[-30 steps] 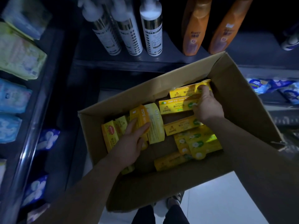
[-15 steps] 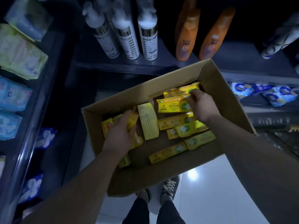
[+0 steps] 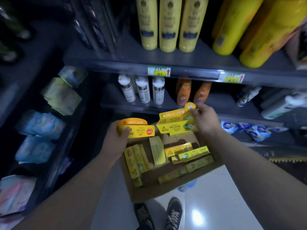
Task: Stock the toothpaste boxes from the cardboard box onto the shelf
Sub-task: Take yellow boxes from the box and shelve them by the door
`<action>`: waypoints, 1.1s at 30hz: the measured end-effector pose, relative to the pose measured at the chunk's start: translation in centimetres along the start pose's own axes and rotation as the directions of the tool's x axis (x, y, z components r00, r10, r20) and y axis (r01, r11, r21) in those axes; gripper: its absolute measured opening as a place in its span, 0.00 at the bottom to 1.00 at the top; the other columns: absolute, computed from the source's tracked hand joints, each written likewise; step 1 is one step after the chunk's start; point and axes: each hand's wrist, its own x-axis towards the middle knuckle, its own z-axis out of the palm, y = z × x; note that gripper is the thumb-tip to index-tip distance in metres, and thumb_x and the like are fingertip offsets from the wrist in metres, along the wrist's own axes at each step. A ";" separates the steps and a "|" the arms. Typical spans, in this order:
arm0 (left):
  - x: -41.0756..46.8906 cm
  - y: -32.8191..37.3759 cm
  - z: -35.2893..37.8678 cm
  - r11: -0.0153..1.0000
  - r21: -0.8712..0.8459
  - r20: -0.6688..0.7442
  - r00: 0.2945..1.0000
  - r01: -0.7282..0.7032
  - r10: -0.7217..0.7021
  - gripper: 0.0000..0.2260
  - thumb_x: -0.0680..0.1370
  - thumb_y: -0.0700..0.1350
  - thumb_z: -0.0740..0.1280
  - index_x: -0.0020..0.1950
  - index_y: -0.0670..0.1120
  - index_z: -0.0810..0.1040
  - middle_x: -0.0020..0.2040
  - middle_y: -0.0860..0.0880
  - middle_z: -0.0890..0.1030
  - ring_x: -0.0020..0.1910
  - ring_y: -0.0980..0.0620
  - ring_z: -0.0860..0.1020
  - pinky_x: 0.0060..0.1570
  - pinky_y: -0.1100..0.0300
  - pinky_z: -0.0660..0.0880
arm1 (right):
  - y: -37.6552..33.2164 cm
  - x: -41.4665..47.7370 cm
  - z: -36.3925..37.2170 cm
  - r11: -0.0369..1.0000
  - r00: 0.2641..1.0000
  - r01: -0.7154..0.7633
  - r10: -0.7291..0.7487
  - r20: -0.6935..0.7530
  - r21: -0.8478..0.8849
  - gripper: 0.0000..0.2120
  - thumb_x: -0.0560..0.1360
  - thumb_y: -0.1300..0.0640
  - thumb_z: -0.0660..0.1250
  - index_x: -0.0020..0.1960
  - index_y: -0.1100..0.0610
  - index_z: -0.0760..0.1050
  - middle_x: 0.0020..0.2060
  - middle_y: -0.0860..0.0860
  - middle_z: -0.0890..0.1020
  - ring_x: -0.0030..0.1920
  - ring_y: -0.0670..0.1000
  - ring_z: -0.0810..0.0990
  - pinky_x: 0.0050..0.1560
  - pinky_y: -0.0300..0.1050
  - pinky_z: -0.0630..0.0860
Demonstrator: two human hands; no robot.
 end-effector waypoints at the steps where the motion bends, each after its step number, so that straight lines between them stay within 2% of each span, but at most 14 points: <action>1: -0.2 1.1 -0.8 1.000 0.005 -0.023 1.000 -0.005 0.005 0.17 0.76 0.52 0.66 0.63 0.48 0.71 0.56 0.46 0.78 0.52 0.48 0.79 0.54 0.46 0.78 | -1.3 -0.4 -0.4 0.999 0.999 -0.030 0.030 0.012 0.038 0.06 0.79 0.57 0.62 0.47 0.54 0.77 0.38 0.54 0.79 0.37 0.52 0.77 0.29 0.37 0.75; 4: -0.9 4.2 -3.0 0.997 -0.050 -0.083 0.995 -0.054 0.050 0.16 0.79 0.47 0.64 0.66 0.45 0.69 0.58 0.45 0.77 0.53 0.48 0.78 0.52 0.51 0.78 | -4.6 -0.9 -1.4 0.983 0.995 -0.090 0.083 0.051 0.160 0.09 0.75 0.52 0.64 0.41 0.56 0.78 0.36 0.59 0.80 0.37 0.58 0.79 0.35 0.59 0.81; 5: -1.4 5.3 -3.6 0.995 -0.071 -0.092 0.994 -0.068 0.061 0.15 0.80 0.44 0.63 0.67 0.44 0.69 0.58 0.45 0.76 0.54 0.48 0.77 0.51 0.53 0.78 | -5.8 -1.1 -1.7 0.983 0.995 -0.083 0.073 0.069 0.162 0.10 0.76 0.52 0.64 0.41 0.57 0.78 0.36 0.58 0.80 0.38 0.58 0.79 0.39 0.61 0.81; 7: -2.1 7.0 -5.1 0.990 -0.092 -0.123 0.988 -0.110 0.098 0.15 0.81 0.41 0.61 0.67 0.43 0.68 0.58 0.44 0.76 0.55 0.47 0.77 0.48 0.56 0.77 | -8.2 -1.4 -2.2 0.981 0.991 -0.089 0.071 0.110 0.174 0.11 0.77 0.52 0.64 0.41 0.59 0.77 0.38 0.58 0.79 0.39 0.57 0.79 0.40 0.60 0.81; 8: -2.6 7.8 -5.7 0.986 -0.101 -0.141 0.983 -0.132 0.117 0.14 0.81 0.41 0.61 0.67 0.43 0.68 0.58 0.44 0.76 0.55 0.46 0.77 0.48 0.56 0.77 | -9.5 -1.6 -2.4 0.975 0.989 -0.098 0.074 0.126 0.197 0.11 0.78 0.53 0.63 0.41 0.59 0.77 0.39 0.58 0.79 0.39 0.57 0.79 0.37 0.59 0.82; 12: -5.2 10.2 -8.3 0.975 -0.115 -0.223 0.961 -0.191 0.162 0.12 0.81 0.43 0.61 0.64 0.45 0.71 0.57 0.44 0.78 0.55 0.45 0.79 0.55 0.46 0.78 | -12.9 -2.2 -2.7 0.957 0.979 -0.113 0.060 0.197 0.269 0.10 0.81 0.56 0.60 0.42 0.55 0.75 0.42 0.58 0.79 0.36 0.56 0.79 0.23 0.44 0.78; 16: -8.7 11.8 -10.2 0.967 -0.095 -0.297 0.933 -0.238 0.201 0.10 0.81 0.45 0.61 0.62 0.47 0.72 0.56 0.45 0.77 0.56 0.46 0.78 0.56 0.48 0.78 | -15.1 -3.0 -3.1 0.931 0.955 -0.172 0.077 0.286 0.322 0.10 0.82 0.55 0.58 0.45 0.58 0.73 0.40 0.60 0.77 0.33 0.56 0.77 0.18 0.36 0.68; 18: -10.7 12.2 -10.9 0.966 -0.105 -0.334 0.924 -0.235 0.188 0.15 0.81 0.46 0.61 0.67 0.46 0.70 0.59 0.45 0.77 0.57 0.47 0.78 0.57 0.48 0.78 | -16.2 -3.8 -3.0 0.912 0.933 -0.226 0.101 0.345 0.344 0.12 0.82 0.52 0.59 0.54 0.61 0.73 0.42 0.59 0.80 0.36 0.57 0.80 0.25 0.42 0.76; 19: -11.7 12.3 -11.0 0.964 -0.108 -0.349 0.917 -0.244 0.193 0.15 0.81 0.46 0.61 0.68 0.46 0.69 0.59 0.45 0.77 0.57 0.47 0.78 0.57 0.48 0.77 | -16.7 -4.2 -2.9 0.906 0.923 -0.240 0.101 0.372 0.348 0.14 0.81 0.51 0.59 0.57 0.61 0.72 0.44 0.58 0.81 0.39 0.57 0.81 0.33 0.47 0.80; 21: -13.6 12.4 -11.2 0.958 -0.110 -0.386 0.899 -0.266 0.206 0.11 0.81 0.45 0.60 0.63 0.48 0.71 0.57 0.46 0.77 0.56 0.47 0.77 0.57 0.49 0.77 | -17.6 -4.9 -2.8 0.912 0.892 -0.235 0.066 0.446 0.335 0.15 0.80 0.47 0.60 0.58 0.58 0.72 0.46 0.57 0.82 0.42 0.57 0.82 0.44 0.51 0.79; 23: -15.5 12.3 -11.5 0.956 -0.105 -0.432 0.878 -0.275 0.205 0.06 0.81 0.45 0.60 0.58 0.52 0.71 0.55 0.46 0.78 0.55 0.48 0.78 0.55 0.51 0.77 | -18.7 -5.9 -2.8 0.932 0.848 -0.206 0.018 0.529 0.298 0.13 0.79 0.47 0.62 0.55 0.56 0.74 0.44 0.56 0.81 0.44 0.56 0.80 0.46 0.48 0.74; 25: -17.4 11.7 -12.3 0.958 -0.083 -0.474 0.856 -0.276 0.205 0.06 0.81 0.47 0.60 0.58 0.51 0.72 0.54 0.46 0.79 0.54 0.47 0.79 0.55 0.50 0.78 | -20.1 -7.1 -2.5 0.953 0.791 -0.146 -0.050 0.609 0.267 0.11 0.75 0.54 0.67 0.56 0.58 0.75 0.46 0.56 0.82 0.47 0.55 0.81 0.47 0.47 0.74; 28: -20.4 10.6 -14.3 0.966 -0.044 -0.563 0.805 -0.256 0.188 0.09 0.80 0.52 0.61 0.58 0.51 0.72 0.52 0.48 0.79 0.52 0.48 0.79 0.55 0.44 0.77 | -22.2 -8.6 -1.0 0.979 0.739 -0.026 -0.117 0.664 0.202 0.17 0.68 0.60 0.72 0.56 0.59 0.75 0.54 0.59 0.82 0.51 0.57 0.82 0.45 0.48 0.77; 33: -25.2 9.0 -18.7 0.981 -0.086 -0.737 0.673 -0.175 0.055 0.12 0.80 0.50 0.62 0.62 0.48 0.69 0.56 0.46 0.77 0.52 0.46 0.79 0.54 0.43 0.78 | -26.9 -12.5 2.3 0.961 0.667 0.113 -0.261 0.698 0.252 0.13 0.72 0.65 0.70 0.57 0.62 0.75 0.51 0.57 0.82 0.50 0.54 0.81 0.40 0.41 0.79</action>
